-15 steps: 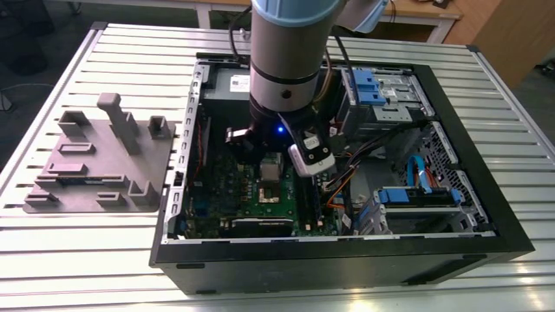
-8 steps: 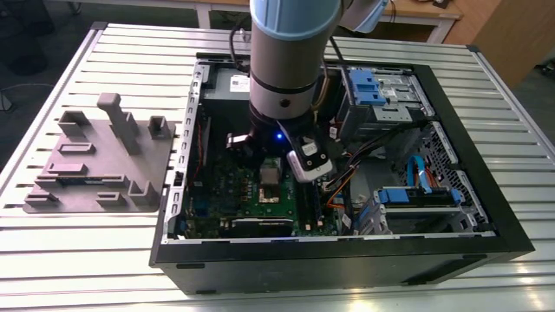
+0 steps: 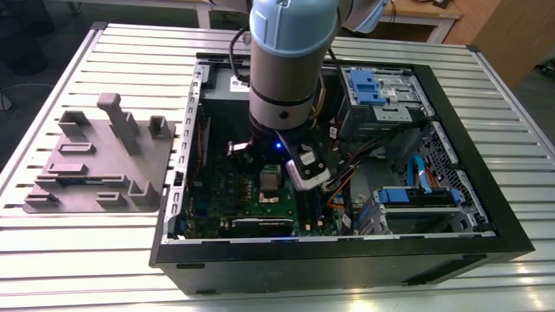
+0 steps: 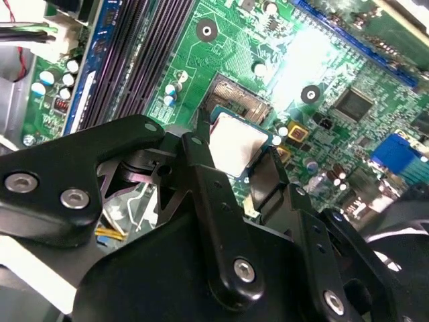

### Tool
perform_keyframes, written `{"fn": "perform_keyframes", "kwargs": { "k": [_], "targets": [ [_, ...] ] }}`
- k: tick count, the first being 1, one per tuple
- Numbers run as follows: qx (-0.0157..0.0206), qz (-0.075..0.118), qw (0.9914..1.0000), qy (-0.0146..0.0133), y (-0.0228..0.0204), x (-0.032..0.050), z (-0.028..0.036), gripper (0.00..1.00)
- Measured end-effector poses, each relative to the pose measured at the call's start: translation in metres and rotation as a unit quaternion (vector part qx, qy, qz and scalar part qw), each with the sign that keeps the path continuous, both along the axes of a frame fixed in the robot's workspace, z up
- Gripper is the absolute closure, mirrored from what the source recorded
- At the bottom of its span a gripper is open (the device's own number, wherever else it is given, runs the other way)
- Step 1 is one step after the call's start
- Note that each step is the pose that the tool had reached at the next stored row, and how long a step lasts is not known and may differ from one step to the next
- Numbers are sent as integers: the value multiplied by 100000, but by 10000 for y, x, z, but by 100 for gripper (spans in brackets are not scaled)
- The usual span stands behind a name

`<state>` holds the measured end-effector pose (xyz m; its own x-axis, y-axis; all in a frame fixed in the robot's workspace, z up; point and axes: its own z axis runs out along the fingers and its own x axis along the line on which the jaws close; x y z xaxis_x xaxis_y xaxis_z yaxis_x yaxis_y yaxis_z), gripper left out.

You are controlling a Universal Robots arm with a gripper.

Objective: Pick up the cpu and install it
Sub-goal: 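Place the cpu into insertion slot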

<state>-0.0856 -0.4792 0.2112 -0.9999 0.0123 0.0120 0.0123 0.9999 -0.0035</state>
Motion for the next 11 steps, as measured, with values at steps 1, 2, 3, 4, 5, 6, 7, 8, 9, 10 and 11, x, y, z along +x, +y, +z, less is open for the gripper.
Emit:
{"fn": "perform_keyframes", "kwargs": {
  "k": [1, 2, 3, 4, 5, 6, 7, 8, 9, 10, 11],
  "targets": [
    [-8, -2, 100000, 4, 0, 0, -17, 53],
    [-12, -10, 100000, 5, -1, 0, -35, 53],
    [-6, -62, 100000, 1, -3, 1, -53, 53],
    [-8, -182, 100000, 4, -7, 1, -72, 53],
    [-17, -292, 100000, 6, -14, 1, -89, 53],
    [-4, -395, 99999, 0, -16, 0, -109, 53],
    [-4, -491, 99999, 1, -19, 0, -126, 53],
    [-7, -598, 99998, 2, -21, 0, -134, 53],
    [-5, -694, 99998, 1, -21, 0, -140, 53],
    [-9, -768, 99997, 3, -21, 1, -146, 53],
    [-5, -813, 99997, 4, -21, 1, -153, 53]
  ]
}}
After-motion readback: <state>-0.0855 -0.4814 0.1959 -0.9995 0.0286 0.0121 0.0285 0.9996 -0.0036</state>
